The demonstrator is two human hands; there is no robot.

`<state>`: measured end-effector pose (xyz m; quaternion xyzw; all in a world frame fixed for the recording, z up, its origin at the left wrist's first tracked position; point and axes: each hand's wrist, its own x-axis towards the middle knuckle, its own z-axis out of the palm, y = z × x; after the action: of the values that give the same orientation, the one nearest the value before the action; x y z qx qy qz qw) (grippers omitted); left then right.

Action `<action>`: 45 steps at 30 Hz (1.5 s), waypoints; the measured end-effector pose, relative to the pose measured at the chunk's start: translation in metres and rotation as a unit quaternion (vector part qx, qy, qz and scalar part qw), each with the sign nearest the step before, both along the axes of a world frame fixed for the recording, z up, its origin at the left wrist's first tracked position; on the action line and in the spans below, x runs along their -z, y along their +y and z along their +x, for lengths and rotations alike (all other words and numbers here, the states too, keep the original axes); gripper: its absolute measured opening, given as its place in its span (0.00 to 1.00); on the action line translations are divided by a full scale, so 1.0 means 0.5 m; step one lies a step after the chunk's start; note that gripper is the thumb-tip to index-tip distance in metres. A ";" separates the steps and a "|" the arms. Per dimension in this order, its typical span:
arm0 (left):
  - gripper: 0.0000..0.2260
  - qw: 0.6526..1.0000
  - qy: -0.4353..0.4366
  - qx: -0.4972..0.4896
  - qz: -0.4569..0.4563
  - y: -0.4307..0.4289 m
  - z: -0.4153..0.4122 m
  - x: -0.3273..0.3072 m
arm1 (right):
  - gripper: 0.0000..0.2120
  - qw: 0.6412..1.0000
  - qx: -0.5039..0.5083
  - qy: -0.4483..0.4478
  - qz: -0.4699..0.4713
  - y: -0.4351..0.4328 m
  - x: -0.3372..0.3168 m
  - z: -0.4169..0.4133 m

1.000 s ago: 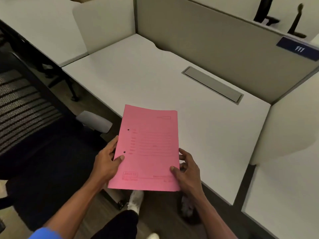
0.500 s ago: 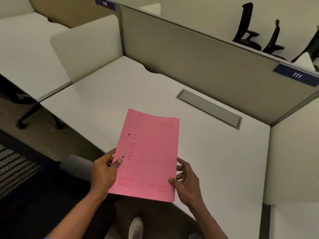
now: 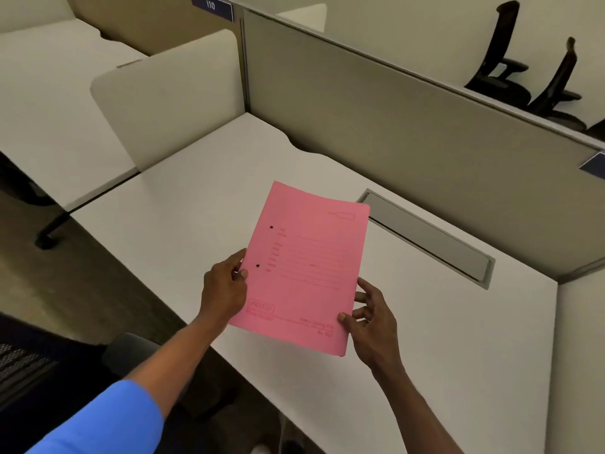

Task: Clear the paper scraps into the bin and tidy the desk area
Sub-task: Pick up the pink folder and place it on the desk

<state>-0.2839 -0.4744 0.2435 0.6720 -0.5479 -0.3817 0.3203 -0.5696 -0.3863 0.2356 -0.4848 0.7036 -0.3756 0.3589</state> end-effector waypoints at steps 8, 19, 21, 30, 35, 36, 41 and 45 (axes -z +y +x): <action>0.21 0.999 -0.027 -0.030 0.004 -0.199 -0.086 0.035 | 0.40 1.000 -0.011 -0.028 0.005 -0.186 0.045 -0.082; 0.21 0.995 -0.100 -0.017 0.002 -0.468 -0.180 0.090 | 0.43 0.998 -0.034 -0.049 0.032 -0.424 0.118 -0.143; 0.25 0.994 -0.112 0.013 0.000 -0.513 -0.190 0.105 | 0.43 0.998 -0.028 -0.051 0.032 -0.463 0.138 -0.148; 0.25 0.973 -0.209 0.097 0.021 -0.709 -0.240 0.192 | 0.50 0.997 -0.009 -0.036 0.064 -0.613 0.220 -0.157; 0.28 0.962 -0.244 0.119 0.029 -0.779 -0.264 0.237 | 0.51 0.996 -0.004 -0.052 0.076 -0.663 0.255 -0.158; 0.28 0.959 -0.251 0.126 0.029 -0.791 -0.267 0.245 | 0.50 0.995 -0.001 -0.054 0.078 -0.670 0.262 -0.159; 0.30 0.949 -0.282 0.135 0.027 -0.818 -0.274 0.270 | 0.47 0.997 0.007 -0.042 0.072 -0.683 0.282 -0.154; 0.30 0.939 -0.306 0.153 0.035 -0.865 -0.289 0.302 | 0.41 0.996 0.030 -0.036 0.075 -0.721 0.313 -0.157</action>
<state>-0.4282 -0.9067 0.0925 0.6754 -0.7018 -0.2209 0.0508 -0.6480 -0.7469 0.0793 -0.4212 0.7306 -0.3494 0.4083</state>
